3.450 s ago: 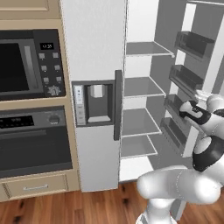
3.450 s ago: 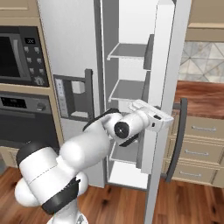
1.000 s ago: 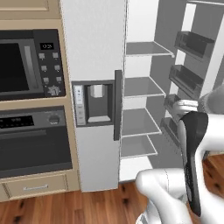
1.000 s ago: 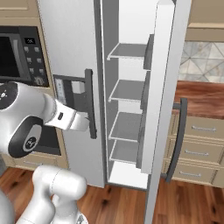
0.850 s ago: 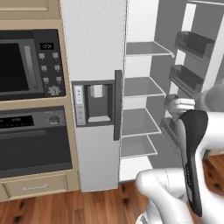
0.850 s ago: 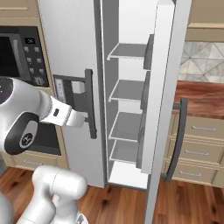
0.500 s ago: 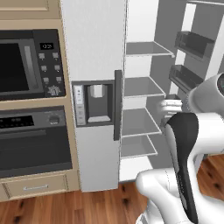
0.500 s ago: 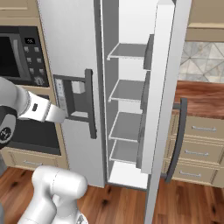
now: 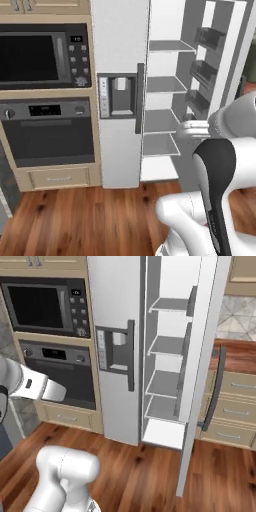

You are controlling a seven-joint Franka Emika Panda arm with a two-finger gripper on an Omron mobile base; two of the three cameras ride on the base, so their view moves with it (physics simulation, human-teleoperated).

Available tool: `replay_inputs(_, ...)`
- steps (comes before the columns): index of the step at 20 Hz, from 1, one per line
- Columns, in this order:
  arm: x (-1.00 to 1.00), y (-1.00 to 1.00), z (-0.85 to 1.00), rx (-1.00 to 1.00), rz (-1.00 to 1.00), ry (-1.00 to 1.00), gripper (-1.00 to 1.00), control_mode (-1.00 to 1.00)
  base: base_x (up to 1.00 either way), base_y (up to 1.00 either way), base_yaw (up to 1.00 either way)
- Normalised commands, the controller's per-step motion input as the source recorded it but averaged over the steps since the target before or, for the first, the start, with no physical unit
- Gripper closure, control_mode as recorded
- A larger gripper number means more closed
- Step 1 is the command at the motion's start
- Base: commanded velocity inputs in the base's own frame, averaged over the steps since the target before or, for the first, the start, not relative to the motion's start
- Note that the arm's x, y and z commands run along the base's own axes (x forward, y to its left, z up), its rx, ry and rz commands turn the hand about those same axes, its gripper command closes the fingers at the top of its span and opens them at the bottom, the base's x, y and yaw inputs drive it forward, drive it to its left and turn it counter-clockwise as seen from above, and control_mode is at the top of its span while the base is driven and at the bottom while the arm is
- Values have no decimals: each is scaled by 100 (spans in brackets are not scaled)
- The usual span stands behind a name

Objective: Place one of the steaks on the plate and the other in the bowl. Then place the bowl in the fridge.

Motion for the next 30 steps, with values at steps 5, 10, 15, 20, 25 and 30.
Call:
replay_inputs(5, 0, 0, 0, 0, 0, 0, -100, 100, -100, 100, -2)
replay_inputs(10, 0, 0, 0, 0, 0, 0, -100, 100, -100, 67, -5)
replay_inputs(15, 0, 0, 0, 0, 0, 0, -100, 100, -100, 1, -7)
replay_inputs(20, 0, 0, 0, 0, 0, 0, -100, 100, -100, 0, -16)
replay_inputs(25, 0, 0, 0, 0, 0, 0, -100, 100, -100, 5, -8)
replay_inputs(30, 0, 0, 0, 0, 0, 0, -100, 100, -100, 58, -1)
